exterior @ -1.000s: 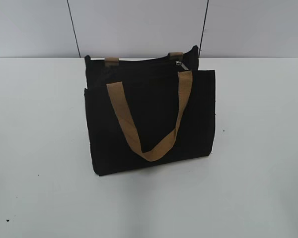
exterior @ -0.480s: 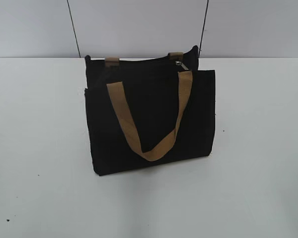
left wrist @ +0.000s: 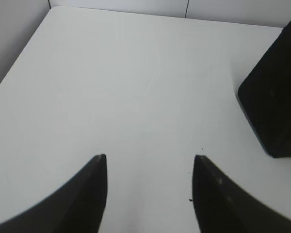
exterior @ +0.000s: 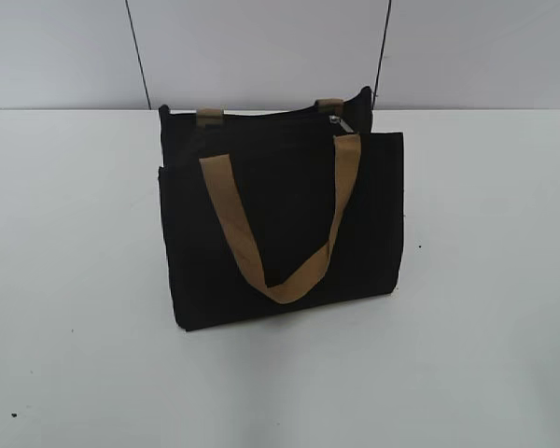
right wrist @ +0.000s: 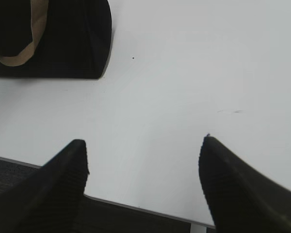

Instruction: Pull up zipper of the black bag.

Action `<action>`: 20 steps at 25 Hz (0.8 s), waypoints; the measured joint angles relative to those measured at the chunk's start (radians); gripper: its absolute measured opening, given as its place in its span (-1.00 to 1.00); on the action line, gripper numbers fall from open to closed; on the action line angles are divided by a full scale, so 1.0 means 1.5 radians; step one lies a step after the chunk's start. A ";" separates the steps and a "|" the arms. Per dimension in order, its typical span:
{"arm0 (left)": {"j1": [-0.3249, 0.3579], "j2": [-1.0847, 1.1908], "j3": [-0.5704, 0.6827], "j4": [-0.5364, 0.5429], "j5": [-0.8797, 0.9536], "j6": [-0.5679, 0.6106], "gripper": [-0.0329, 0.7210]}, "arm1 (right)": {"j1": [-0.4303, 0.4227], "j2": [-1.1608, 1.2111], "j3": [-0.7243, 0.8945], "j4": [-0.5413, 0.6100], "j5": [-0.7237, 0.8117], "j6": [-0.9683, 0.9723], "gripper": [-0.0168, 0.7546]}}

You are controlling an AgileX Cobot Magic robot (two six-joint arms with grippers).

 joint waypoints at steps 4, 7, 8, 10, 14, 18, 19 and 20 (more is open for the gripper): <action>0.014 0.000 0.000 0.000 0.000 0.000 0.24 | 0.000 0.000 0.000 0.001 0.000 0.000 0.46; 0.015 0.000 0.000 0.000 0.000 0.000 0.24 | 0.000 0.000 0.000 0.002 0.000 0.000 0.46; 0.015 0.000 0.000 0.000 0.000 0.000 0.24 | -0.002 0.000 0.000 0.002 0.000 0.001 0.46; 0.015 0.000 0.000 0.000 0.000 0.000 0.24 | -0.017 0.000 0.000 0.002 0.000 0.001 0.46; 0.015 0.000 0.000 0.000 0.000 0.000 0.24 | -0.069 0.000 0.000 0.002 0.000 0.001 0.46; 0.015 0.000 0.000 0.000 0.000 0.000 0.24 | -0.083 0.000 0.000 0.003 0.000 0.001 0.46; 0.015 0.000 0.000 0.000 0.000 0.000 0.24 | -0.083 0.000 0.000 0.003 0.000 0.001 0.46; 0.015 0.000 0.000 0.000 0.000 0.000 0.24 | -0.083 0.000 0.000 0.003 0.000 0.001 0.46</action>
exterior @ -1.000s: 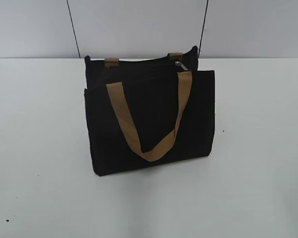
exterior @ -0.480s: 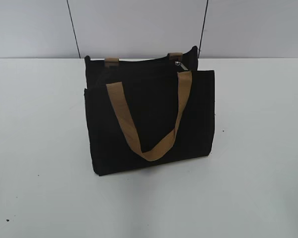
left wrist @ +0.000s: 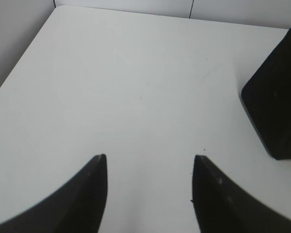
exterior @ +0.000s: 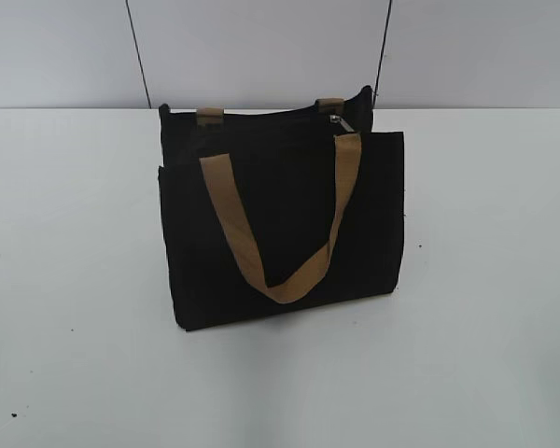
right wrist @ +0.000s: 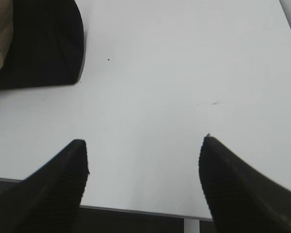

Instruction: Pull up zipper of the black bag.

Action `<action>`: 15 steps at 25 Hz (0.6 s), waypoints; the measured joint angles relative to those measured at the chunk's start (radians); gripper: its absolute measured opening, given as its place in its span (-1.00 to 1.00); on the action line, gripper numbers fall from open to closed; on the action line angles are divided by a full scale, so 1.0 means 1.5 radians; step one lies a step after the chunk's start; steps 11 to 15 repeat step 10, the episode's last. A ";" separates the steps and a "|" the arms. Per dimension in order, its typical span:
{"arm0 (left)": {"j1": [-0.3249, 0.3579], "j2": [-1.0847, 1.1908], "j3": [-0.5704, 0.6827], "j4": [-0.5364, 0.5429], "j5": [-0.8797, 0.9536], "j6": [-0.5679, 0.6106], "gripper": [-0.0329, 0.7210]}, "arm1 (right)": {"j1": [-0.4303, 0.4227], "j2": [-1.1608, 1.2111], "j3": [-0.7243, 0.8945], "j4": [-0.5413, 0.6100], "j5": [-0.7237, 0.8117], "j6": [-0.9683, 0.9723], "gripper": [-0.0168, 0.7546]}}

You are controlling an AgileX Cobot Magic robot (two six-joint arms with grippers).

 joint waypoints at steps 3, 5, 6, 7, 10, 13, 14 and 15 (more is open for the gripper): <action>0.000 0.000 0.000 0.000 0.000 0.000 0.24 | 0.000 0.000 0.000 0.001 0.000 0.000 0.46; 0.000 0.000 0.000 0.000 0.000 0.000 0.24 | 0.000 0.000 0.000 0.001 0.000 0.000 0.46; 0.000 0.000 0.000 0.000 0.000 0.000 0.24 | 0.000 0.000 0.000 0.001 0.000 0.000 0.46; 0.000 0.000 0.000 0.000 0.000 0.000 0.24 | 0.000 0.000 0.000 0.001 0.000 0.000 0.46; 0.000 0.000 0.000 0.000 0.000 0.000 0.24 | 0.000 0.000 0.000 0.001 0.000 0.000 0.46; 0.000 0.000 0.000 0.000 0.000 0.000 0.24 | 0.000 0.000 0.000 0.001 0.000 0.000 0.46; 0.000 0.000 0.000 0.000 0.000 0.000 0.24 | 0.000 0.000 0.000 0.001 0.000 0.000 0.46; 0.000 0.000 0.000 0.000 0.000 0.000 0.24 | 0.000 0.000 0.000 0.001 0.000 0.000 0.46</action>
